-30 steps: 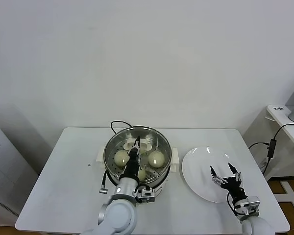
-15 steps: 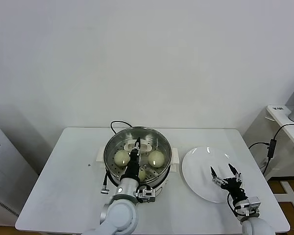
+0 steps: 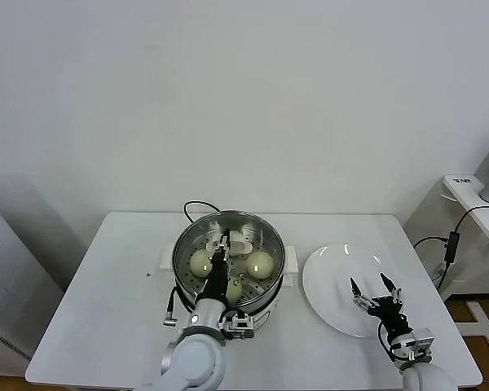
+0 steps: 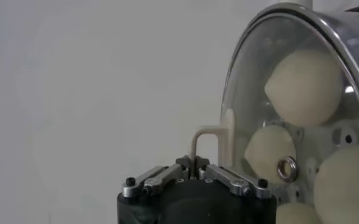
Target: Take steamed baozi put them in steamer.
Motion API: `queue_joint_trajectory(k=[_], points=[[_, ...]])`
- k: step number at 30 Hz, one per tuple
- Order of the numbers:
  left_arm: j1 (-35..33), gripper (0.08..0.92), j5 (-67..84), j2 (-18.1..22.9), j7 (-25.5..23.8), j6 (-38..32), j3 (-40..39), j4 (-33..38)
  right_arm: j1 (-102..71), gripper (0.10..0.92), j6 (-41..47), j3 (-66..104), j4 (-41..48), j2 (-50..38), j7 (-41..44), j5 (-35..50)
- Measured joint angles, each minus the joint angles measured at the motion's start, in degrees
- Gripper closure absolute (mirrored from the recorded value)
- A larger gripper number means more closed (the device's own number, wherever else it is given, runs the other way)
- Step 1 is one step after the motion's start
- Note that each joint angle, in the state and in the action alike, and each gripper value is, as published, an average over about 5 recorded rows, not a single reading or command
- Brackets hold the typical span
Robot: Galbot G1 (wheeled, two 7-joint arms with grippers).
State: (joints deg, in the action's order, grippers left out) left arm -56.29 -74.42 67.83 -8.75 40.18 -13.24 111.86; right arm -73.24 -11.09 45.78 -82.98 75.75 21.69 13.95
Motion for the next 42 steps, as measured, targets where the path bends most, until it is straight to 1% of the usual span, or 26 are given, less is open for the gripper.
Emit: queue_joint_trajectory(k=[4, 8, 14, 17, 21, 26, 30, 35, 42], points=[[-1.2, 0.583, 3.2, -1.2, 0.0, -1.1, 1.1, 2.2, 0.0, 0.203, -0.2, 0.1, 0.3, 0.3, 0.2, 0.0], [-2.4, 0.454, 10.2, -3.2, -1.1, -3.8, 3.2, 5.8, 0.1, 0.203, -0.5, 0.3, 0.7, 0.5, 0.4, 0.0], [-2.8, 0.263, 28.5, -5.9, -3.3, -9.5, 8.5, 11.5, 0.4, 0.203, -0.6, 0.4, 0.9, 0.8, 0.6, 0.2], [-2.7, 0.199, 39.8, -6.3, -3.4, -12.3, 12.1, 13.6, 0.5, 0.203, -0.4, 0.2, 0.6, 0.8, 0.9, 0.6], [-3.0, 0.179, 55.1, -5.5, -1.8, -14.8, 17.8, 15.3, 0.5, 0.203, 0.4, -0.3, -0.3, 0.5, 0.6, 1.2], [-4.0, 0.177, 73.8, -3.3, 2.9, -16.0, 26.3, 15.5, 0.7, 0.203, 1.3, -0.6, -2.0, -0.3, -0.8, 2.0], [-5.6, 0.177, 85.0, -2.4, 5.9, -16.5, 33.0, 14.1, 0.4, 0.203, 1.9, -0.7, -3.4, -0.7, -2.0, 2.7], [-8.0, 0.177, 92.9, -2.3, 7.5, -17.4, 39.5, 11.4, 0.3, 0.203, 2.7, -0.9, -5.2, -0.8, -3.2, 3.3], [-11.3, 0.177, 97.2, -2.7, 7.9, -19.3, 44.8, 7.0, -0.1, 0.203, 3.8, -0.7, -7.4, -0.8, -3.9, 3.3]])
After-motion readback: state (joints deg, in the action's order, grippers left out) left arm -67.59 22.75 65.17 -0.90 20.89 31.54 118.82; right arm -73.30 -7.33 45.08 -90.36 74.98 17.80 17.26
